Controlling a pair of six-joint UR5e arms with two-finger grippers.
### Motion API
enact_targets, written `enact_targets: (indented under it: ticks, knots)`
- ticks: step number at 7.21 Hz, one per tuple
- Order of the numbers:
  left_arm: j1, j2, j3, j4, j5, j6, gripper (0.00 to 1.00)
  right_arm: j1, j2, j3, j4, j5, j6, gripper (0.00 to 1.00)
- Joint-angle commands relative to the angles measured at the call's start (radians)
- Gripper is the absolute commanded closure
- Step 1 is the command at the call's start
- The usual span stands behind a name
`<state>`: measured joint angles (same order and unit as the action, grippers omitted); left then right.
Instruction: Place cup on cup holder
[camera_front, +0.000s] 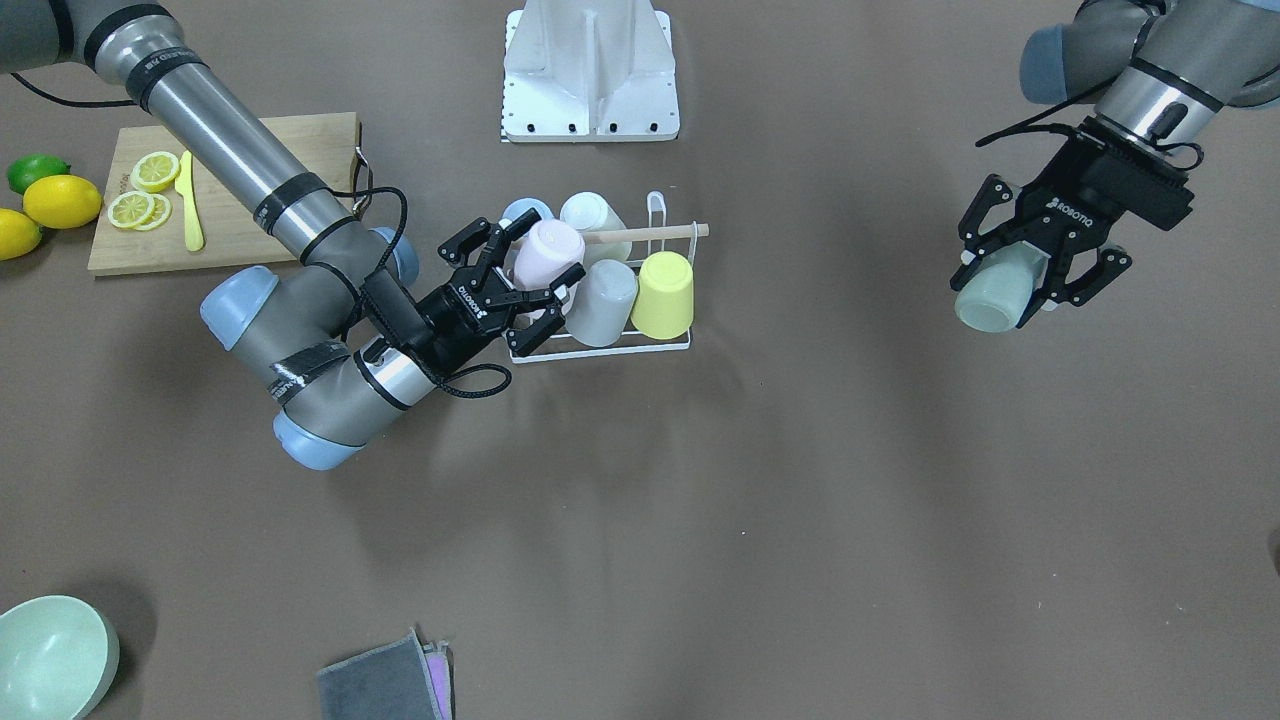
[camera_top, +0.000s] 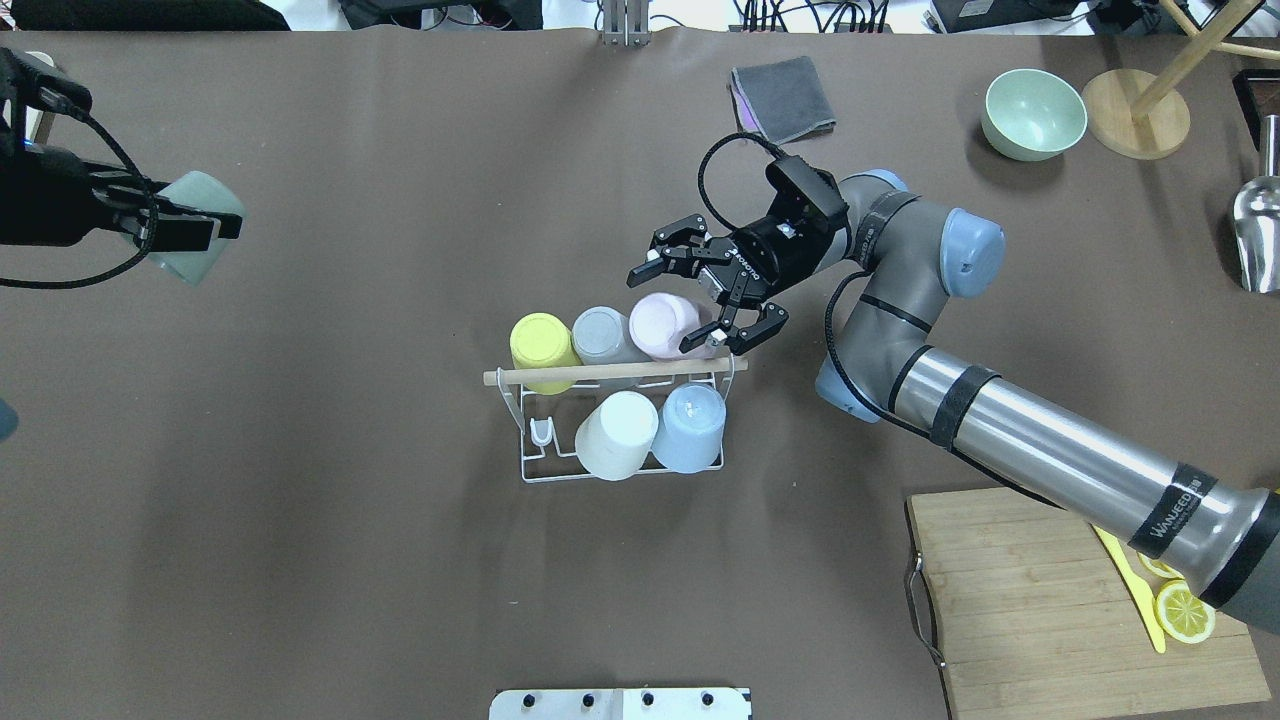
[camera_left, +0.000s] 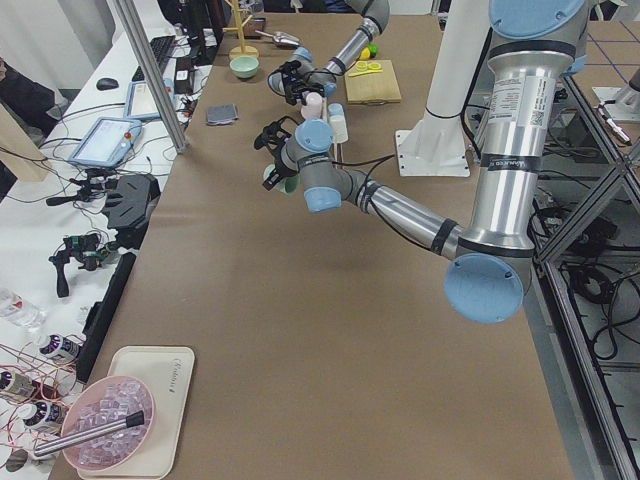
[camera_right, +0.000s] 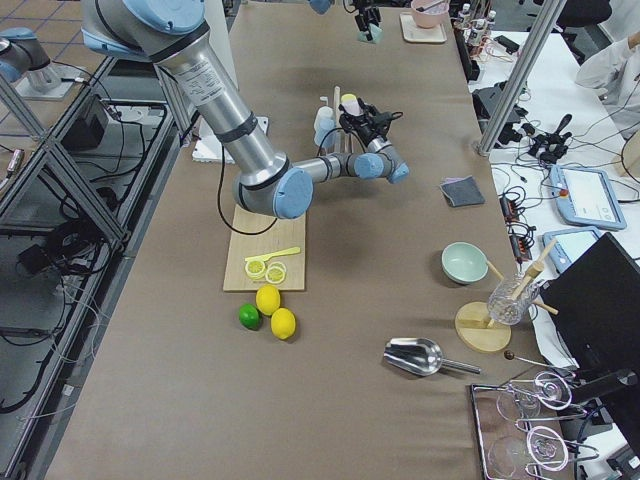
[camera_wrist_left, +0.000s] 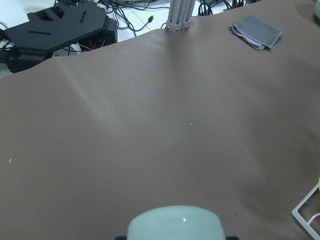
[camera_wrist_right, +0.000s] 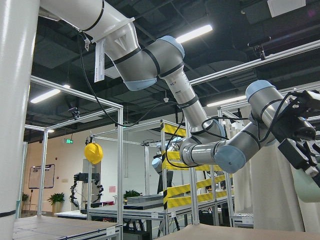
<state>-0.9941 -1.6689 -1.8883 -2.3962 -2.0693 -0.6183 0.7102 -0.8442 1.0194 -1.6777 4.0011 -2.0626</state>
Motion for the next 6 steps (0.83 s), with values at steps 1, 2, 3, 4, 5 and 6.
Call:
enact_targets:
  ticks: [1,2,3,4,5,6]
  knots:
    - [0.000,-0.008,0.000,0.009,0.000,0.000,1.00,0.020,-0.010,0.013,-0.020,0.004,0.009,0.00]
    - [0.000,-0.011,-0.008,0.009,0.000,0.000,1.00,0.038,-0.010,0.015,-0.023,0.007,0.016,0.00]
    - [0.000,-0.024,-0.014,0.009,-0.011,-0.001,1.00,0.066,-0.016,0.016,-0.023,0.007,0.033,0.00]
    - [0.000,-0.055,-0.015,0.009,-0.041,-0.003,1.00,0.090,-0.041,0.030,-0.023,0.006,0.079,0.00]
    - [0.002,-0.102,-0.015,0.008,-0.061,-0.003,1.00,0.107,-0.089,0.063,-0.030,-0.002,0.166,0.00]
    - [0.011,-0.153,-0.020,-0.006,-0.061,-0.005,1.00,0.115,-0.148,0.109,-0.055,-0.013,0.274,0.01]
